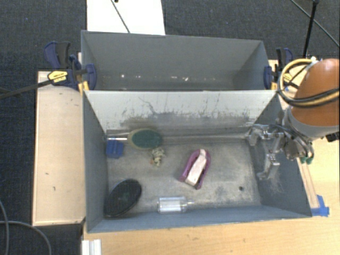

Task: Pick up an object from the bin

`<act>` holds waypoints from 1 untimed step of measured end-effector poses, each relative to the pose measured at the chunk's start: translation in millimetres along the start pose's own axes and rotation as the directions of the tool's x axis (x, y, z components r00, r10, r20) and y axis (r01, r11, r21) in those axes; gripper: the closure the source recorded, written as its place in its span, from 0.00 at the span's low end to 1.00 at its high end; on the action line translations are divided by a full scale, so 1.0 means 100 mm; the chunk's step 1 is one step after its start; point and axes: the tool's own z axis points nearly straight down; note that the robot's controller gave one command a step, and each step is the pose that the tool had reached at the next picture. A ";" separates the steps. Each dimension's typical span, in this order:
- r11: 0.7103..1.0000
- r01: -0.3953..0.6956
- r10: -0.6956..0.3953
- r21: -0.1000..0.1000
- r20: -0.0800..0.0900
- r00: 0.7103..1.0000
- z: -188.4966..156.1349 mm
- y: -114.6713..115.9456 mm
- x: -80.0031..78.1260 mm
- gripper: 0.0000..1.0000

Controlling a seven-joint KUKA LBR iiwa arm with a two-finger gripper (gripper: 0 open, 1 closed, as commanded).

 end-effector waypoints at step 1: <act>0.954 0.301 -0.301 -0.005 -0.001 0.954 0.39 1.06 -0.08 0.00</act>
Offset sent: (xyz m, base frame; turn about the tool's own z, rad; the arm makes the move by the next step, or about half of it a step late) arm 0.0064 0.1028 -0.0383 -0.3028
